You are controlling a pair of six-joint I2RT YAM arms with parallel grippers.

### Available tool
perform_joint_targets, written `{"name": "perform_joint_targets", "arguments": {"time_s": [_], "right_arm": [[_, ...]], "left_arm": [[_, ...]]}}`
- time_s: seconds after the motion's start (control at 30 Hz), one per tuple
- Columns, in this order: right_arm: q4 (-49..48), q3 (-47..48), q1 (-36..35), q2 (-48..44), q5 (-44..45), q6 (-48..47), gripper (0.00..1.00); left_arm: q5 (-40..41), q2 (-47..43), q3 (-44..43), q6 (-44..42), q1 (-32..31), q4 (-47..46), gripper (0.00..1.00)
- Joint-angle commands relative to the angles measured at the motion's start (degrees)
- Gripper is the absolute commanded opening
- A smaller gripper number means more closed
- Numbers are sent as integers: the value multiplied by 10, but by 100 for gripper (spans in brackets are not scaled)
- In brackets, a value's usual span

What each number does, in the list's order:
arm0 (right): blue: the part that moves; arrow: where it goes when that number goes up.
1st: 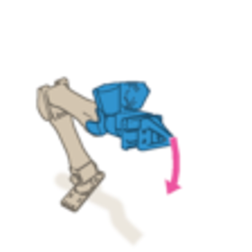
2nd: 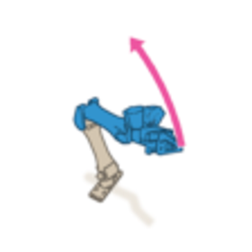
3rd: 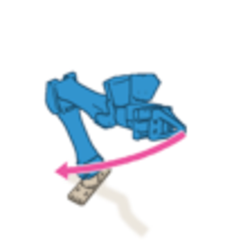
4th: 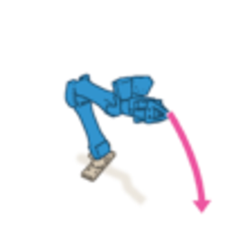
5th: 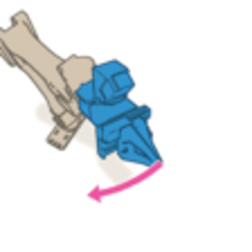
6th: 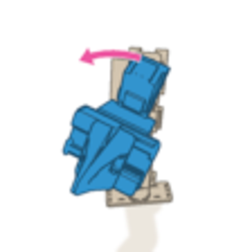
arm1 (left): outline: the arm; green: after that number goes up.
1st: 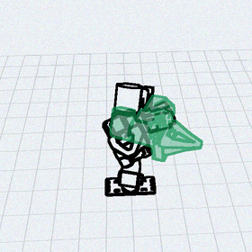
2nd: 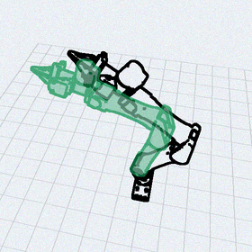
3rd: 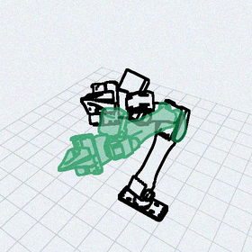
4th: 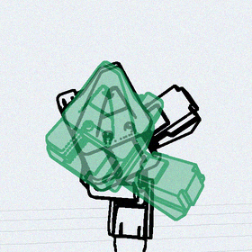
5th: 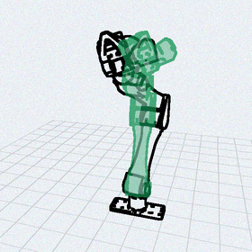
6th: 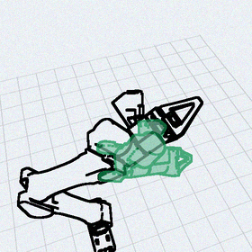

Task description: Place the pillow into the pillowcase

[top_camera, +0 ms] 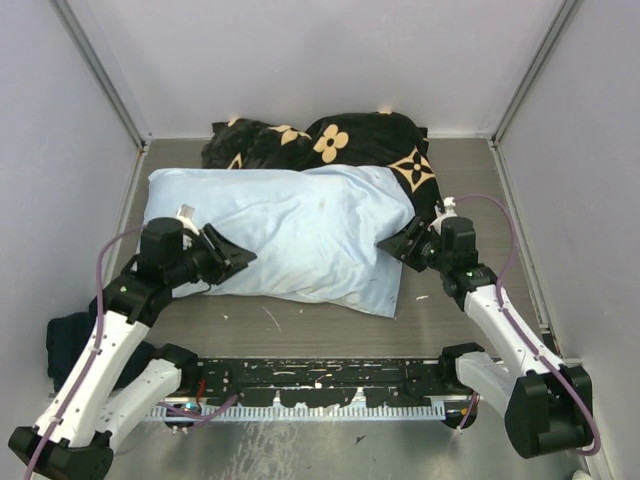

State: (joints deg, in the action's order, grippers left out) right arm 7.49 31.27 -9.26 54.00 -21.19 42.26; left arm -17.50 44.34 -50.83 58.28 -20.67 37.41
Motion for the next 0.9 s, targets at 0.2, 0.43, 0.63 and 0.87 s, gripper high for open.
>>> {"name": "perform_joint_targets", "arguments": {"time_s": [0.2,0.43,0.63,0.87], "right_arm": [[-89,38,-24,95,-76,-12,59],[-102,81,-139,174,-39,-18,22],[-132,93,-203,209,-28,-2,6],[-144,148,-248,276,-21,0,6]], "left_arm": [[64,11,151,105,5,-8,46],[78,70,182,109,102,-16,43],[62,141,145,29,252,-22,43],[61,298,47,-34,311,-76,48]]}}
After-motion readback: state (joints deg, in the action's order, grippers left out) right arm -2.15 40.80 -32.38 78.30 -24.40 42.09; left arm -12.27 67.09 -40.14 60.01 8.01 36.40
